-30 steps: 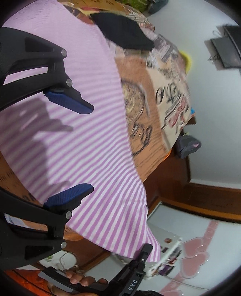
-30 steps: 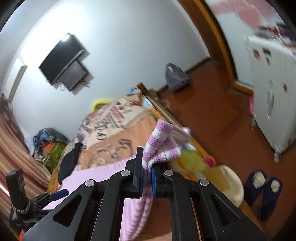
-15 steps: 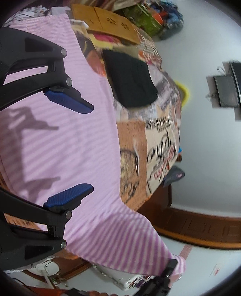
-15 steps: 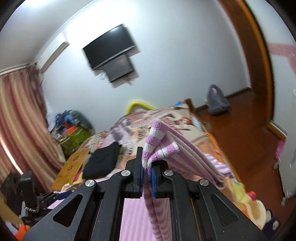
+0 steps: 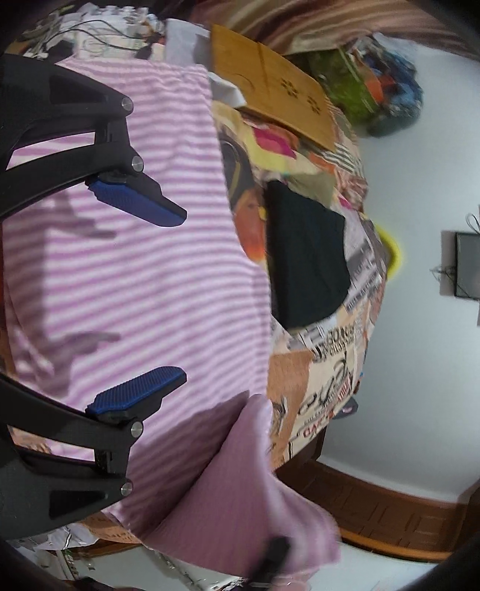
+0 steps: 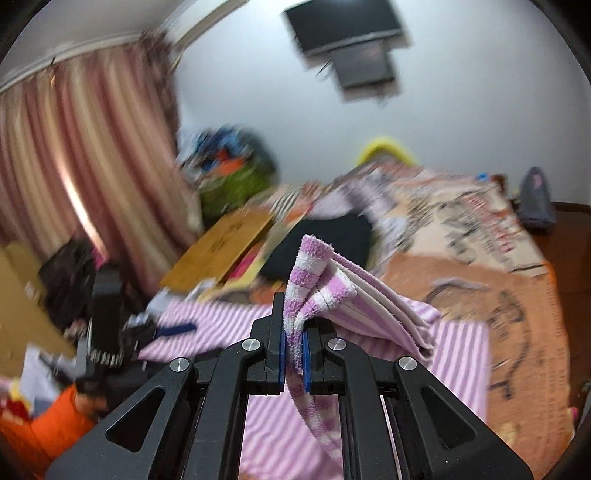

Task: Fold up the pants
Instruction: 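Lift the pants corner with the right gripper and carry it across the bed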

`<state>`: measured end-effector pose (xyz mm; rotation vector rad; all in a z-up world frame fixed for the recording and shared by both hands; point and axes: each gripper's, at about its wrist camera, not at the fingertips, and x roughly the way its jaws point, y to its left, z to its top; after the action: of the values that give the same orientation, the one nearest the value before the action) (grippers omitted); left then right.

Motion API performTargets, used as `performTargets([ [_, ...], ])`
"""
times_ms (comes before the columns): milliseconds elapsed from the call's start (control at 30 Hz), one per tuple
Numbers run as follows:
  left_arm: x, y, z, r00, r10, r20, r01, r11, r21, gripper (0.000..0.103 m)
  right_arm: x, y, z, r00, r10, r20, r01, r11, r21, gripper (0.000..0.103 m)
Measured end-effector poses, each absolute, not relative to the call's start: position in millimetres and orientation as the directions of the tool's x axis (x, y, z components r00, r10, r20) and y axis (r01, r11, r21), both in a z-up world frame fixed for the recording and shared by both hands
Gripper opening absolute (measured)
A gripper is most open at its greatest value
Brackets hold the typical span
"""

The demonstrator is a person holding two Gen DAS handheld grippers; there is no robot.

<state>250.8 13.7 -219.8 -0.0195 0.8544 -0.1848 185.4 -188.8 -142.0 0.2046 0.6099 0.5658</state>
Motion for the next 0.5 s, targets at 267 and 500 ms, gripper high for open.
performTargets([
  [267,239.5,30.2,-251.1,0.589,-0.158,-0.793,0.131,0.986,-0.100,0.078,188.6,-122.9,-222.4,0.448,0.585,-0.676,-0.506,0.789,0.348,0.006],
  [500,242.5,24.3,-256.5,0.578,-0.160,-0.800,0.139,0.986,-0.097,0.078,193.0,-123.6,-249.6,0.359,0.565,-0.743,-0.487,0.793,0.367,0.016],
])
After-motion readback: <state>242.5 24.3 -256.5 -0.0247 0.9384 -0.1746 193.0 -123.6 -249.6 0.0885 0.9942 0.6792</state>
